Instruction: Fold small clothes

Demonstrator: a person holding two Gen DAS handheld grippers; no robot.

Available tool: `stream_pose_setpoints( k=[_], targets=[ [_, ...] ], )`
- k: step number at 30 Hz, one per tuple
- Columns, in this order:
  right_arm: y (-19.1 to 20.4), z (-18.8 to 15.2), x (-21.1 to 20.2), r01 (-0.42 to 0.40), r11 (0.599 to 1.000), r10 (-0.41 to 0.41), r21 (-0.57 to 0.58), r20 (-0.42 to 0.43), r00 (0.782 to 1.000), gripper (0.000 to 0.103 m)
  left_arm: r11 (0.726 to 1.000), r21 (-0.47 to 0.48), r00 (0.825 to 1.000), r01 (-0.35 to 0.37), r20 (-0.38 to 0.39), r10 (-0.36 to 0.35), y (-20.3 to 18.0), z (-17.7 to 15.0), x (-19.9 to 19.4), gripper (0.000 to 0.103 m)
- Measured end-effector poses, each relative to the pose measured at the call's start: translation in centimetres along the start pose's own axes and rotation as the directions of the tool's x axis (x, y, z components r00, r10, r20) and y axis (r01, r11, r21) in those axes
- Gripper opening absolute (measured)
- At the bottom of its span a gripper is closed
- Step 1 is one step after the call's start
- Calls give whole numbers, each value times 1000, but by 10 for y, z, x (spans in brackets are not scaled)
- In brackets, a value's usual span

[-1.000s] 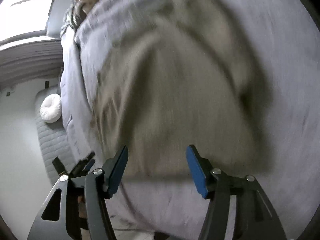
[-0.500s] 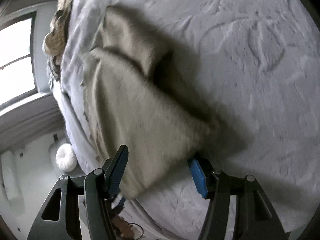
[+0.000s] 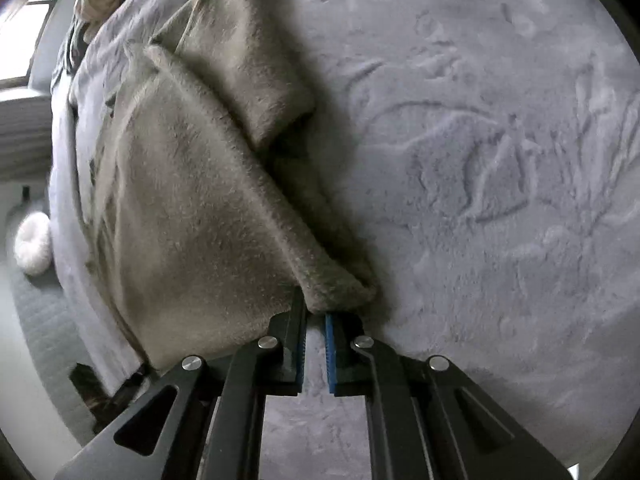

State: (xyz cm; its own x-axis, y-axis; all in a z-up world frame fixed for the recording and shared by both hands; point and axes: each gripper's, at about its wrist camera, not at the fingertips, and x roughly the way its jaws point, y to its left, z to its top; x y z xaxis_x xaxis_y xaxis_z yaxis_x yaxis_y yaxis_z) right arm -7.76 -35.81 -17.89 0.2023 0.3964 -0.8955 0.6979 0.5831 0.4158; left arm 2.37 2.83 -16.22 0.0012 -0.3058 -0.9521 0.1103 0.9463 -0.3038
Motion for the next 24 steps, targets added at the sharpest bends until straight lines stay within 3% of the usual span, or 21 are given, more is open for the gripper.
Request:
stream_pose_setpoints(
  k=[2,6,11,14,17,21,24],
  targets=[
    [3,-4,-6,26,999,-26,-31,-10,1000,9,1000,-8,1000,9,7,-9,2,-3,-5,8],
    [4,-16,-26,76,997,-76,-26,-2,997,9,999,30,999,-43,9,42,0,-9,-21,8],
    [20,-20,-64,76,994,-63,-84,147,987,9,997,32,995,-65,83,62,-6,-8,-60,8],
    [35,-10,-64,79,985,-52,-156,173,984,9,998,33,988,-55,147,50,-17,13,-76,8],
    [63,3,-39,104,970,-70,-220,156,985,9,998,39,982,-48,183,40,-38,47,-70,8],
    [62,17,-7,151,960,-125,-235,122,985,9,996,47,982,-73,175,64,-48,72,-45,8],
    [48,19,2,157,964,-139,-215,96,986,8,986,43,978,-160,146,152,-49,77,-18,8]
  ],
)
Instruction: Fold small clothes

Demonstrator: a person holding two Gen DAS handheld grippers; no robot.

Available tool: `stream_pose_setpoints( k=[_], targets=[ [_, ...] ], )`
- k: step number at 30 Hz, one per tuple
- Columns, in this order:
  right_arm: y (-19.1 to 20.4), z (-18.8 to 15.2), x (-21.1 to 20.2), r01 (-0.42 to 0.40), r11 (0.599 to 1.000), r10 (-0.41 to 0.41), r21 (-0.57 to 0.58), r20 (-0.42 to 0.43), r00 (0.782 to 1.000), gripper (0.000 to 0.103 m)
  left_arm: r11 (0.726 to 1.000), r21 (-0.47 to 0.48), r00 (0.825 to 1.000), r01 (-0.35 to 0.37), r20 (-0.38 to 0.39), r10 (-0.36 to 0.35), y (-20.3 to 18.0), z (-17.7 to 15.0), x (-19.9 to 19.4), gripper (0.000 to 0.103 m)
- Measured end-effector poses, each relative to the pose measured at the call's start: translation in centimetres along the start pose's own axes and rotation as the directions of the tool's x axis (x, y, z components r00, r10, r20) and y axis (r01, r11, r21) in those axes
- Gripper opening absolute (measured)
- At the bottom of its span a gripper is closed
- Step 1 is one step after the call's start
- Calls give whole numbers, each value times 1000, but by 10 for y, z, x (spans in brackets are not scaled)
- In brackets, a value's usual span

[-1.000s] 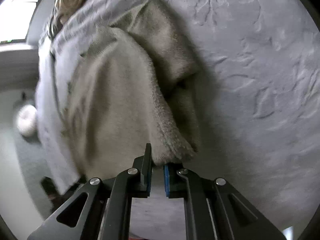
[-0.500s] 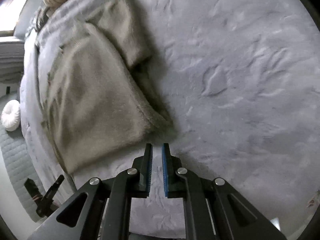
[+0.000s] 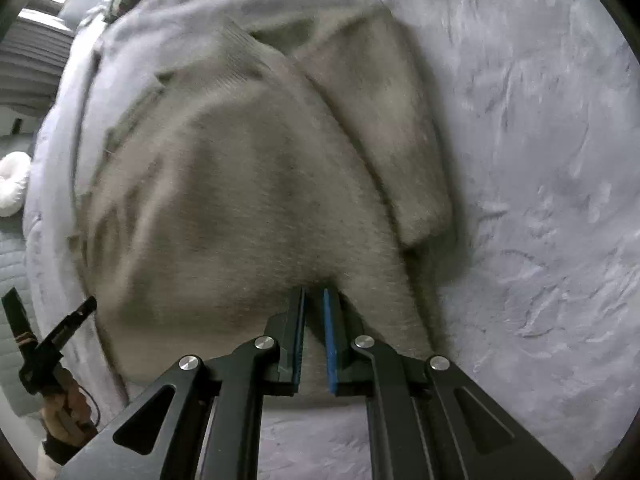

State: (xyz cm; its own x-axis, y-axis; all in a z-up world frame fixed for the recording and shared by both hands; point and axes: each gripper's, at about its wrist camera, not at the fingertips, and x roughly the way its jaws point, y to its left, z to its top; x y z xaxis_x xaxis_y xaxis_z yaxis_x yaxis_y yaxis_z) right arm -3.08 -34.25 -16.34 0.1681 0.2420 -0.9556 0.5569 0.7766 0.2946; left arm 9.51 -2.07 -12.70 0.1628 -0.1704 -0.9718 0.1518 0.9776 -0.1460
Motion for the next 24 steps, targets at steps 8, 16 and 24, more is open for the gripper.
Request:
stream_pose_setpoints(
  k=[8,16,24],
  targets=[
    [-22,-17,-25,-43,996,42,77,8,999,12,995,-82,998,-51,-26,49,39,-6,-11,8],
    [4,-46,-31,-82,993,84,81,-19,996,12,998,-50,999,-39,0,39,30,-21,-40,8],
    [40,-57,-29,-92,996,93,20,-50,994,13,999,-21,999,-43,10,43,-6,-34,-59,16]
  ],
)
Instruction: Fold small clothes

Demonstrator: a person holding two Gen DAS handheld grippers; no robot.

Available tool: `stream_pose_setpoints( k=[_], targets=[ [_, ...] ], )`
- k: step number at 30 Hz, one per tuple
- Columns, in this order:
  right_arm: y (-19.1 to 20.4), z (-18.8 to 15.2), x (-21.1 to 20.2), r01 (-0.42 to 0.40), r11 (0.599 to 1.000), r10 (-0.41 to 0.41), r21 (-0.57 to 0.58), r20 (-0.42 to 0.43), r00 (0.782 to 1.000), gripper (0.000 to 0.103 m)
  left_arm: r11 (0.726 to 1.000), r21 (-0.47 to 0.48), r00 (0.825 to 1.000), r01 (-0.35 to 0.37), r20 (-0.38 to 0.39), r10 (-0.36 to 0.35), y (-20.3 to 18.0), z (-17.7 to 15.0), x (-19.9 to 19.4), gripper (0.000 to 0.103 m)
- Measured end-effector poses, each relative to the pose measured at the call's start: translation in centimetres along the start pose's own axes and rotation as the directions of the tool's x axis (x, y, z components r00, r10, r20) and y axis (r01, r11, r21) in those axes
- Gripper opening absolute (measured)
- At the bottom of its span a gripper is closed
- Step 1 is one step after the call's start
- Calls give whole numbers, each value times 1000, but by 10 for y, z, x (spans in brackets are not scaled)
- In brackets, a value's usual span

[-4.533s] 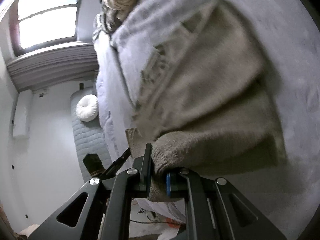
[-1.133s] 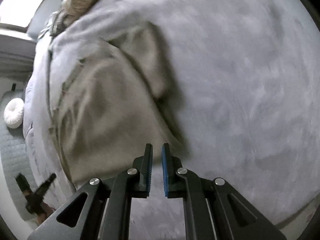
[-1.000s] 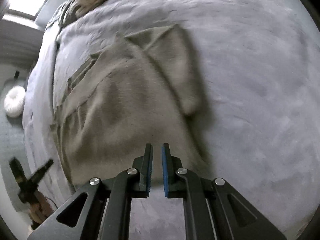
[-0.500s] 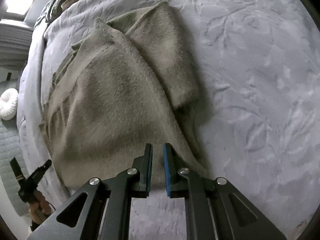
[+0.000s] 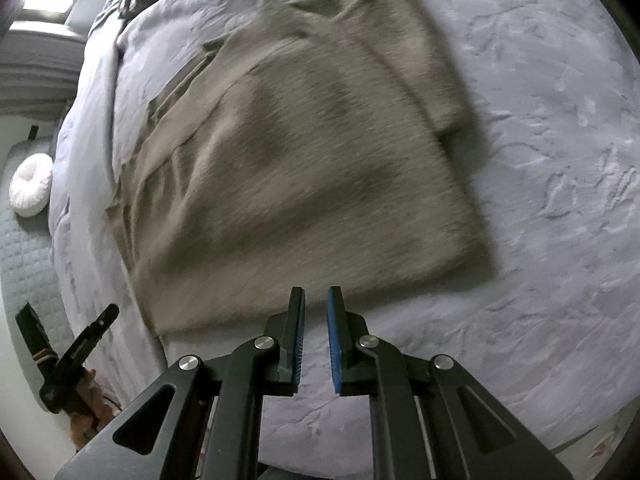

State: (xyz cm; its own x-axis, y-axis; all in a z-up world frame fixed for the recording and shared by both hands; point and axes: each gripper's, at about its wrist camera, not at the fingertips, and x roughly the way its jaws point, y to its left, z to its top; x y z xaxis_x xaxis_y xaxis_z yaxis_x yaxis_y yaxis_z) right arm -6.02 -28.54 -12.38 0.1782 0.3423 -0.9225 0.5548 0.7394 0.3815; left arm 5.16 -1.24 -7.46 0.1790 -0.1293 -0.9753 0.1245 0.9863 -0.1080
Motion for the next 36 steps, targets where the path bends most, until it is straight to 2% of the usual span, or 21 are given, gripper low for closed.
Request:
stream_pose_setpoints(
  k=[1,2,3,4,7,11,15,23,36],
  targets=[
    [6,2,4,1,1000,-1,-5,-3,1000,18,1000,-4,1000,-5,1,5,-1,0,-3,35],
    [11,1,7,3,1000,-4,-11,-8,1000,31,1000,-18,1000,-13,12,14,2,-4,-8,89],
    [15,1,8,6,1000,-6,-16,-10,1000,40,999,-31,999,-28,36,29,6,-6,-14,101],
    [18,-1,9,6,1000,-6,-22,-9,1000,51,999,-34,997,-40,62,42,6,-6,-16,102],
    [30,-3,16,10,999,-11,-42,-22,1000,53,997,-20,994,-68,83,70,4,-6,-24,102],
    [42,-8,19,2,997,-3,-72,-25,1000,69,998,-32,998,-62,18,63,9,-3,-17,102],
    [53,-14,24,-7,995,3,-97,-41,999,70,996,-27,996,-84,-6,83,10,-4,-8,102],
    [65,-25,44,-22,996,13,-88,-101,995,73,998,-30,997,-52,-62,50,17,-14,2,102],
    [80,-45,79,-69,997,61,-36,-189,980,73,997,-52,994,-62,-90,57,36,-21,10,102]
  ],
)
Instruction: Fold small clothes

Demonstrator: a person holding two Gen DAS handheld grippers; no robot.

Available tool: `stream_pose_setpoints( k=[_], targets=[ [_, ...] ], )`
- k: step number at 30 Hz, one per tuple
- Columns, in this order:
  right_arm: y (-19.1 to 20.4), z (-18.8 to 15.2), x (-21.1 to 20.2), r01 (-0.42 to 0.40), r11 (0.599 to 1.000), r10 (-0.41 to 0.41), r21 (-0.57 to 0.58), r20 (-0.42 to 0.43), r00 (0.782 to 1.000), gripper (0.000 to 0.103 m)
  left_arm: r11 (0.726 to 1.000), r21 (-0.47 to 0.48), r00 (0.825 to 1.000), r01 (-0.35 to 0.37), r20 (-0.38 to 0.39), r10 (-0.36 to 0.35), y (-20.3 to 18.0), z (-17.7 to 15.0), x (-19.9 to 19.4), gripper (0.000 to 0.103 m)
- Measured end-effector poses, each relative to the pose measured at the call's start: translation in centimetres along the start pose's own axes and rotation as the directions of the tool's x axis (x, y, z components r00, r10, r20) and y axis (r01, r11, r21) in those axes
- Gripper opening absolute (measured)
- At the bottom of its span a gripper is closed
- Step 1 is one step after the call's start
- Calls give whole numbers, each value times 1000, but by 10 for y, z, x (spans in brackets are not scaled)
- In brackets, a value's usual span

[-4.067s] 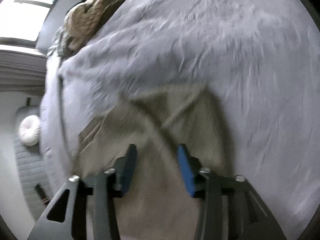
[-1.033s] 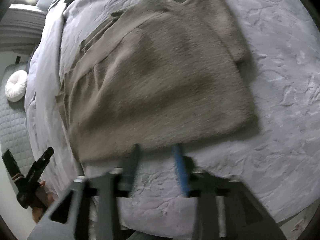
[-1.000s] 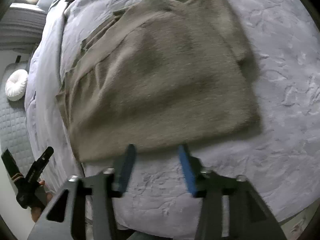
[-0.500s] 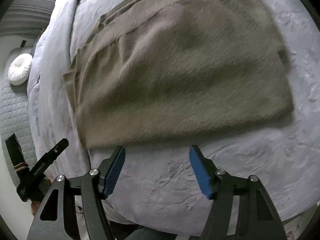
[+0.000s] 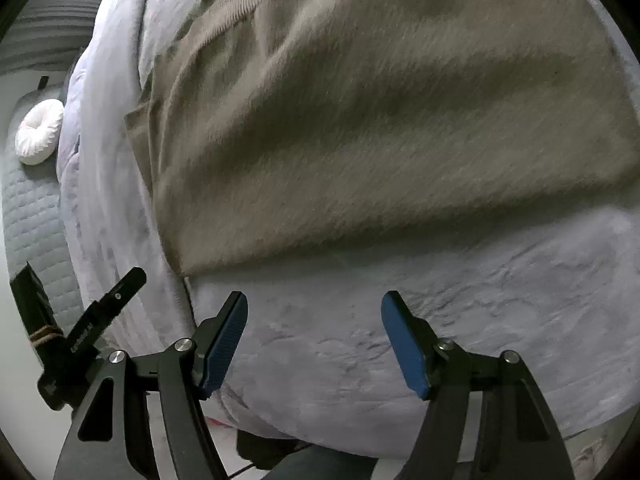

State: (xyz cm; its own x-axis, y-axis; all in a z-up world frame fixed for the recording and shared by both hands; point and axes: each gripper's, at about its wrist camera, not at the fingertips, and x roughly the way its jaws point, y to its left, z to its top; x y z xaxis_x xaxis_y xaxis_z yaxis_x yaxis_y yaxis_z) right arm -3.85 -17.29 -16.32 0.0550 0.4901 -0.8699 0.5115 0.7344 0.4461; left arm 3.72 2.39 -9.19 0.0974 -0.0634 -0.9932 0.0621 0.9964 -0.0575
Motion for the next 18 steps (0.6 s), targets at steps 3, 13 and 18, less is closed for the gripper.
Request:
stream_pose_setpoints(
  k=[3,13,18],
  targets=[
    [1,-3,10,-28,999,29,18,-18,999,73,1000,-1,1000,1,-6,-1,4,-4,2,102],
    [10,-9,46,-232,963,234,136,6,972,73,1000,17,999,-16,-37,16,19,-18,12,102],
    [14,-5,59,-334,922,329,197,61,942,73,999,28,998,-25,-50,26,23,-23,18,102]
  ],
)
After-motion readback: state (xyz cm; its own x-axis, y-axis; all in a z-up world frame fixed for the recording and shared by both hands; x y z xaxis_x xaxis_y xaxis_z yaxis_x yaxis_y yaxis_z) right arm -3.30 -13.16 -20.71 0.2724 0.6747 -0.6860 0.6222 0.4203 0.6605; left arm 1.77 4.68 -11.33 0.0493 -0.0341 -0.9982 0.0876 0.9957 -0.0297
